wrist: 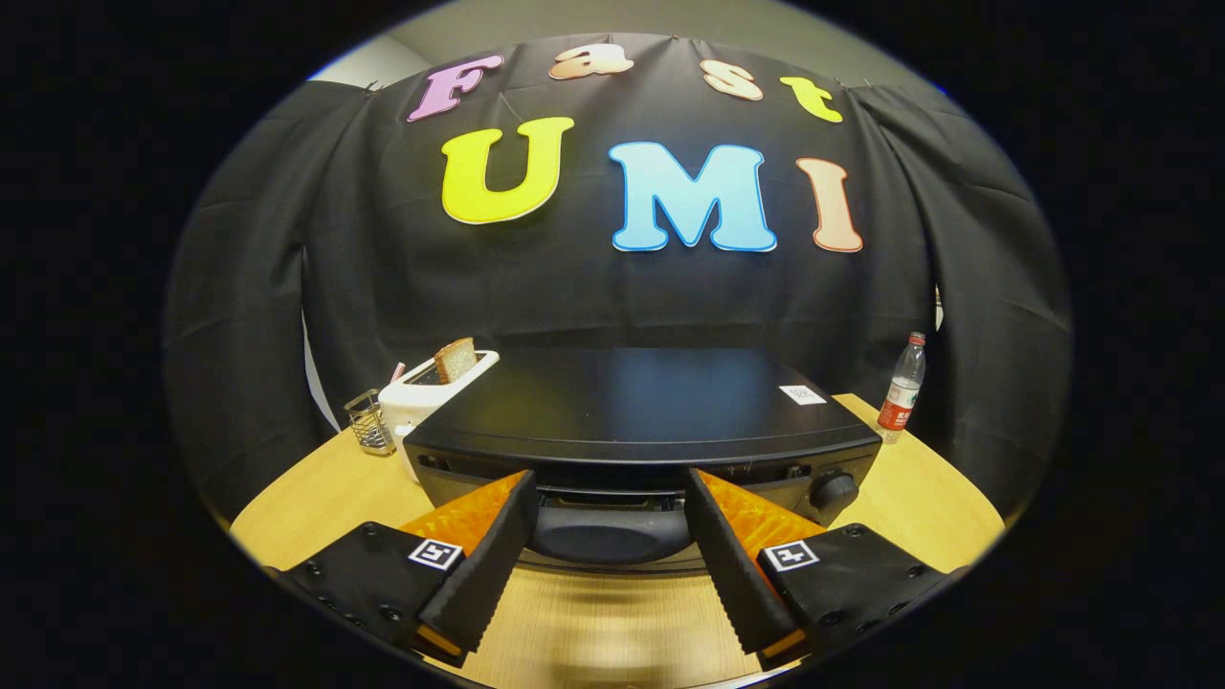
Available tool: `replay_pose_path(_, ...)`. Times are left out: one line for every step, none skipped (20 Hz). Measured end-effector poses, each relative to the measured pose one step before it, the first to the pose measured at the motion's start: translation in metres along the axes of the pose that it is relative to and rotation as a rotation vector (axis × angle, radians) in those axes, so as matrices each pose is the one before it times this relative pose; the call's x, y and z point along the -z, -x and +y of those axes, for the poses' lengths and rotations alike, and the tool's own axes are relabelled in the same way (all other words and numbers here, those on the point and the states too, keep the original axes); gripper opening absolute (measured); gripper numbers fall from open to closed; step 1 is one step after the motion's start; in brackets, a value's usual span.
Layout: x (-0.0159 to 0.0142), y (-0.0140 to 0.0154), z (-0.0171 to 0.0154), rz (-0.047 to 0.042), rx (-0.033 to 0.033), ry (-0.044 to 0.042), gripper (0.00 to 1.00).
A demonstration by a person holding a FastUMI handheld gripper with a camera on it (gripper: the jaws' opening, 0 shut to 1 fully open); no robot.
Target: Open the toaster oven, put the food inside, and close the toaster oven door.
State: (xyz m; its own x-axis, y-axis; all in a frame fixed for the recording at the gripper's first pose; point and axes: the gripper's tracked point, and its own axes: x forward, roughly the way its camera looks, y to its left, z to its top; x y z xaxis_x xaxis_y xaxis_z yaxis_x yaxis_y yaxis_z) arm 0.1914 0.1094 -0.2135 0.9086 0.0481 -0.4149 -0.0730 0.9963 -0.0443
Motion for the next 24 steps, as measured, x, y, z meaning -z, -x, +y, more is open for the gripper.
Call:
replay_pose_path(0.00383,0.00355,0.00011,0.004,-0.00254,0.00297,0.98)
replay_pose_path(0.00197,0.00388,0.00026,0.00044,-0.00228,0.00069,0.98)
replay_pose_path(0.00282,0.00292,0.00005,0.00472,-0.003,-0.00245,0.99)
replay_pose_path(0.00313,0.00419,0.0001,0.00302,-0.00402,-0.0087,0.99)
replay_pose_path(0.00274,0.00263,0.00043,0.00008,-0.004,-0.00357,0.98)
replay_pose_path(0.00148,0.00389,0.0009,0.00285,-0.00363,0.00269,0.98)
replay_pose_path(0.00355,0.00251,0.00013,0.00153,-0.00205,0.00356,0.98)
replay_pose_path(0.00287,0.00231,0.00031,0.00418,-0.00087,0.0017,0.98)
replay_pose_path(0.00339,0.00341,0.00037,0.0018,0.00014,-0.00071,0.98)
replay_pose_path(0.00286,0.00304,0.00042,0.00565,0.00027,-0.00108,0.98)
replay_pose_path(0.00303,0.0021,-0.00006,0.00295,0.00043,0.00014,0.98)
replay_pose_path(0.00268,0.00174,0.00007,0.00607,-0.00036,0.00096,0.98)
replay_pose_path(0.00438,0.00189,0.00139,0.00616,-0.00083,0.00119,0.98)
replay_pose_path(0.00254,0.00292,0.00052,0.00721,-0.00098,0.00023,0.98)
replay_pose_path(0.00502,0.00173,0.00031,0.00794,-0.00089,-0.00028,0.98)
replay_pose_path(0.00381,0.00187,0.00063,0.00827,0.0012,-0.00034,0.98)
replay_pose_path(0.00436,0.00203,0.00021,0.00969,0.00005,-0.0017,0.98)
replay_pose_path(0.00398,0.00177,-0.00003,0.00846,0.00006,-0.00253,0.98)
replay_pose_path(0.0044,0.0018,0.00072,0.00935,0.00005,0.00001,0.98)
replay_pose_path(0.00349,0.00182,-0.00005,0.00946,0.00025,0.00035,0.98)
replay_pose_path(0.00447,0.00046,0.0001,0.00911,0.00059,-0.00062,0.98)
replay_pose_path(0.00418,0.00131,0.00106,0.01033,0.00059,-0.00022,0.98)
replay_pose_path(0.00501,0.00121,-0.0005,0.01192,0.00078,-0.00044,0.98)
replay_pose_path(0.00363,0.00097,-0.00026,0.01039,0.00379,0.00004,0.98)
